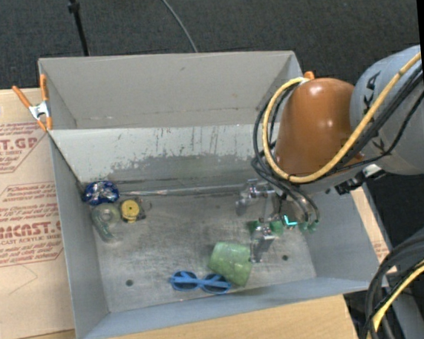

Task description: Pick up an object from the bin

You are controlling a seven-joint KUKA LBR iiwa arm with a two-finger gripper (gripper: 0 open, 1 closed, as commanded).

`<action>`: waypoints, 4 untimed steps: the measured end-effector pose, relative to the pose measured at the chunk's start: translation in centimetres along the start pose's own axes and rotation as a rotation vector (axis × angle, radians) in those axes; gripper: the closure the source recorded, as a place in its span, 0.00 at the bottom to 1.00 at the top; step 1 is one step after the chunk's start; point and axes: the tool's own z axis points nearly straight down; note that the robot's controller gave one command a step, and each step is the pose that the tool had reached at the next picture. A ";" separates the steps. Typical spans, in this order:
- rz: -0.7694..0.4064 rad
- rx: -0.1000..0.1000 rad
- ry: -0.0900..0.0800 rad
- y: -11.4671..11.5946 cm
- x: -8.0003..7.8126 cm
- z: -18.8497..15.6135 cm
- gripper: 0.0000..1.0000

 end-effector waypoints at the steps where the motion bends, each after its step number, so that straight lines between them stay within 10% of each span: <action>1: -0.013 -0.003 0.001 7.2 2.1 6.2 0.00; 2: -0.147 0.000 -0.018 8.4 1.9 11.2 0.00; 3: -0.148 0.000 -0.001 8.4 2.3 11.3 1.00; 4: -0.084 -0.002 -0.016 10.6 1.4 -1.1 1.00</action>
Offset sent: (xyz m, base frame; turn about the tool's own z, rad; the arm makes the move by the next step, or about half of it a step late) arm -0.0188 0.0661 -0.0579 -0.0044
